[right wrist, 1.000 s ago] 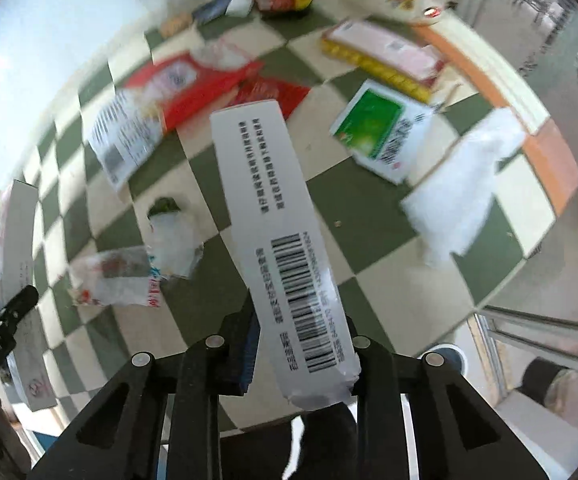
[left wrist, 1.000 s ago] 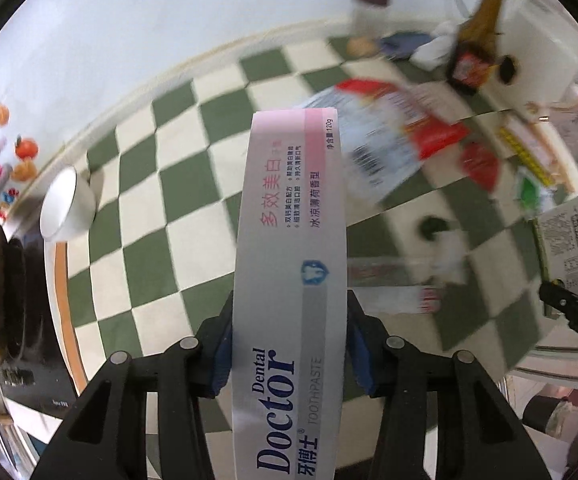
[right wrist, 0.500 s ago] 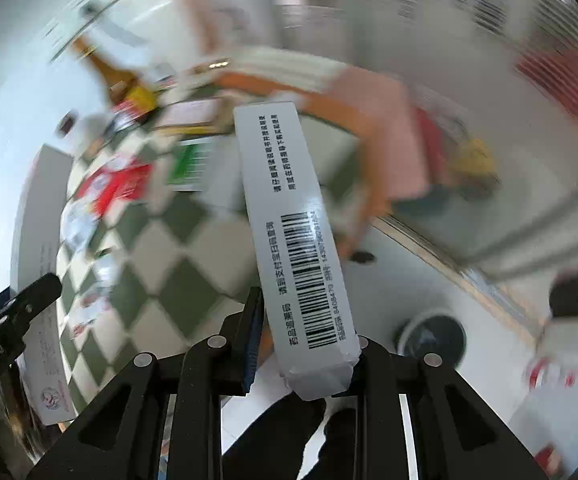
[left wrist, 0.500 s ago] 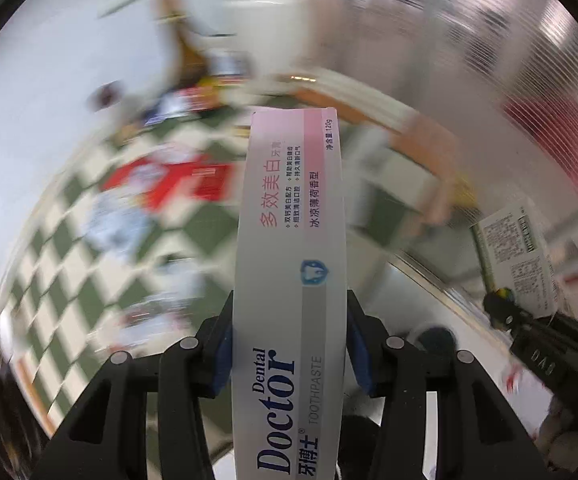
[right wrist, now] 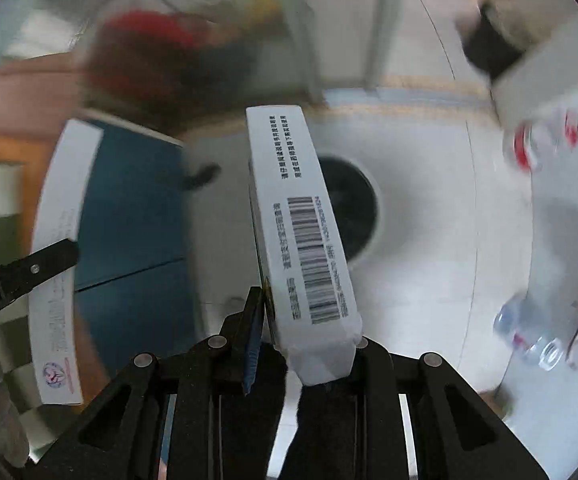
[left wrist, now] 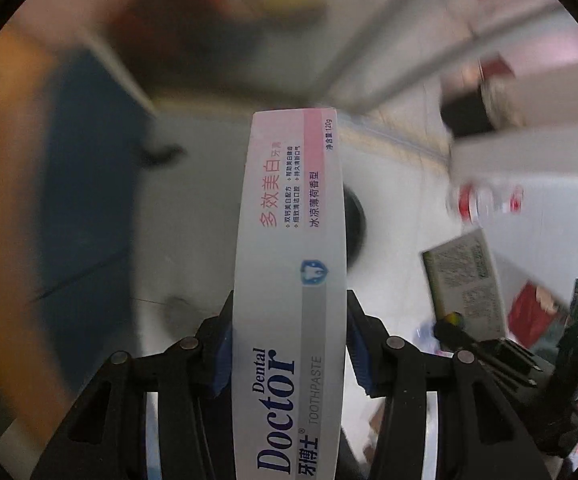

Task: Collect trash
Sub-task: 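Carry both boxes to the floor bin and release them inside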

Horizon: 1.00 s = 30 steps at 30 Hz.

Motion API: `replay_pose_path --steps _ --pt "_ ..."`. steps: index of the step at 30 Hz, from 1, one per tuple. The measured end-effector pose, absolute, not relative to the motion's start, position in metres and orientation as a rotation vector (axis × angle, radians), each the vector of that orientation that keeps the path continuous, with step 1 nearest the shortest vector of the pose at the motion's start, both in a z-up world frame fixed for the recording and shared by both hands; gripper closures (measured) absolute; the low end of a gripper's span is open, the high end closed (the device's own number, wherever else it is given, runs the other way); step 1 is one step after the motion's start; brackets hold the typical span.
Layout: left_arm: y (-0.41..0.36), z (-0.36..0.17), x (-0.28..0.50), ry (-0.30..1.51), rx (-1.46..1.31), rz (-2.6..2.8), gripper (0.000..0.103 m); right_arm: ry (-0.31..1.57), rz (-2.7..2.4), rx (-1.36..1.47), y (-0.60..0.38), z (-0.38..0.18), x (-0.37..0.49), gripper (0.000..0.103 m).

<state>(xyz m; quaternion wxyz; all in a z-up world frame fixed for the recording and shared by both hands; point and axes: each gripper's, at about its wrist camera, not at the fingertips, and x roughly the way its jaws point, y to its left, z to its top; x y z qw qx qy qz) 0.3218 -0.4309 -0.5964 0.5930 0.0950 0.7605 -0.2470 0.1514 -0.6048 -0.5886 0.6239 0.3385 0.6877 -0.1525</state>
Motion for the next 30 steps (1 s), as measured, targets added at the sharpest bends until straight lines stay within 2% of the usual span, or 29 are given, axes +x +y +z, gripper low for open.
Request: replay_pose_path --steps 3,6,8,9,10,11,12,14,18,22,30 --pt "-0.472 -0.702 0.317 1.893 0.266 -0.623 0.057 1.623 -0.343 0.84 -0.624 -0.673 0.142 0.078" --pt "-0.497 -0.77 0.311 1.928 0.341 -0.649 0.055 1.652 -0.31 0.873 -0.635 -0.743 0.141 0.078" --pt "-0.505 -0.808 0.312 1.932 0.377 -0.647 0.03 1.657 -0.287 0.909 -0.635 -0.776 0.139 0.077" --pt "-0.506 -0.817 0.311 1.928 0.373 -0.644 0.016 1.666 -0.28 0.92 -0.636 -0.794 0.14 0.073" --pt "-0.505 -0.825 0.312 1.922 0.37 -0.636 0.01 1.667 -0.286 0.926 -0.638 -0.804 0.141 0.058" --pt "-0.504 -0.831 0.31 1.917 0.364 -0.629 0.01 1.656 -0.297 0.936 -0.639 -0.812 0.141 0.05" --pt "-0.502 -0.834 0.311 1.916 0.357 -0.621 0.009 1.651 -0.304 0.937 -0.64 -0.817 0.141 0.041" --pt "-0.5 -0.832 0.309 1.889 0.368 -0.6 0.008 1.646 -0.323 0.929 -0.639 -0.823 0.138 0.035" --pt "-0.501 -0.805 0.286 1.769 0.461 -0.541 0.007 1.636 -0.38 0.872 -0.636 -0.815 0.127 0.0" --pt "-0.492 -0.768 0.27 1.579 0.584 -0.481 0.007 1.603 -0.439 0.791 -0.635 -0.79 0.122 0.0" --pt "-0.472 -0.683 0.25 1.512 0.555 -0.436 0.007 1.513 -0.511 0.669 -0.635 -0.692 0.12 0.0"
